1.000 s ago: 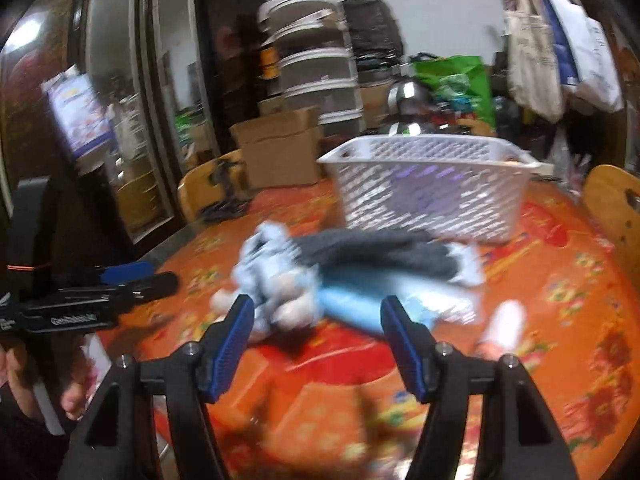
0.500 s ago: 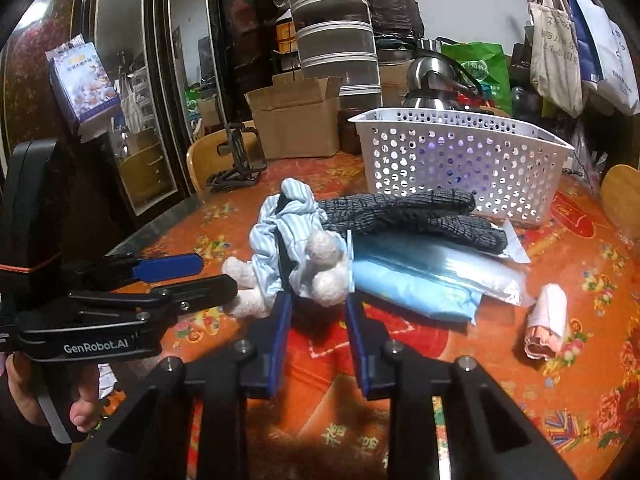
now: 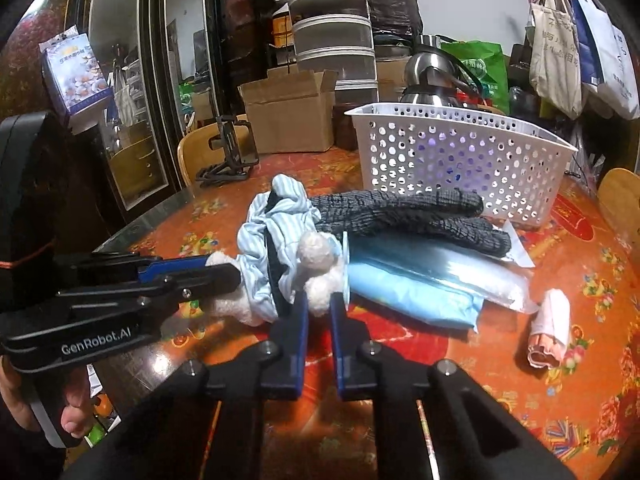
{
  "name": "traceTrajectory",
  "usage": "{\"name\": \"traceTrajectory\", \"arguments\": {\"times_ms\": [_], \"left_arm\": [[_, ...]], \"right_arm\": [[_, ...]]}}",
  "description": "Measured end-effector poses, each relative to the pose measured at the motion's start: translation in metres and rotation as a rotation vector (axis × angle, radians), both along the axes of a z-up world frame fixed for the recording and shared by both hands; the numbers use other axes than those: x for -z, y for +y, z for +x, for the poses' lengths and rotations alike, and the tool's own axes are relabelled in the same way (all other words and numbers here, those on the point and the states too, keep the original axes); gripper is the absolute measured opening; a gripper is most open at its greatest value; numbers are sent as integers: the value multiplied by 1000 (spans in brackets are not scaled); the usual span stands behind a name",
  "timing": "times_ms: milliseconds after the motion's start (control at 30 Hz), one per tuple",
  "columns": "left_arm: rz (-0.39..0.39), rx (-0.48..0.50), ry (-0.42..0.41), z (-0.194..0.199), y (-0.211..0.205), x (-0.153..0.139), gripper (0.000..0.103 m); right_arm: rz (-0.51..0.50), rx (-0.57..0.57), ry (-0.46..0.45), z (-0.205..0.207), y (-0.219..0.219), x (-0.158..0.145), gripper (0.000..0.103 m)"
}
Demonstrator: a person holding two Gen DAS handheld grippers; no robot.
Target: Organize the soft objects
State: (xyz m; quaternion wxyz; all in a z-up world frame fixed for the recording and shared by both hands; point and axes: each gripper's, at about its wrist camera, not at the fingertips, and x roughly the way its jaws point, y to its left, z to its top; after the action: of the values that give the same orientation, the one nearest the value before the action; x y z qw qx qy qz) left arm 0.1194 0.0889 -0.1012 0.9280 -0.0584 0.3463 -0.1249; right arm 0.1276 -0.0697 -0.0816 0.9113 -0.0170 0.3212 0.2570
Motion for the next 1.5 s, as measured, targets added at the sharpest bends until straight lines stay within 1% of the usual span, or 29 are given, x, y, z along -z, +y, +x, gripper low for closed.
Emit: {"name": "traceTrajectory", "arguments": {"times_ms": [133, 333, 567, 833, 1000, 1100, 1300, 1400, 1500], "left_arm": [[1, 5, -26, -5, 0, -9, 11], [9, 8, -86, -14, -2, -33, 10], [33, 23, -153, -16, -18, -71, 10], [26, 41, -201, 4, -31, -113, 10], [30, 56, -209, 33, -39, -134, 10], [30, 62, -206, 55, -43, -145, 10], [31, 46, -212, 109, -60, -172, 10], [13, 33, -208, 139, -68, -185, 10], [9, 29, -195, 171, -78, -191, 10]], "right_arm": [[8, 8, -1, -2, -4, -3, 7], [12, 8, -55, -12, -9, -19, 7], [16, 8, -113, -12, -21, -53, 7], [8, 23, -170, 2, -39, -92, 7], [-6, 35, -190, 16, -45, -108, 7], [-10, 48, -189, 32, -50, -116, 7], [-11, 97, -194, 70, -61, -131, 7], [-20, 131, -196, 91, -65, -139, 7], [-34, 173, -192, 117, -70, -143, 7]]}}
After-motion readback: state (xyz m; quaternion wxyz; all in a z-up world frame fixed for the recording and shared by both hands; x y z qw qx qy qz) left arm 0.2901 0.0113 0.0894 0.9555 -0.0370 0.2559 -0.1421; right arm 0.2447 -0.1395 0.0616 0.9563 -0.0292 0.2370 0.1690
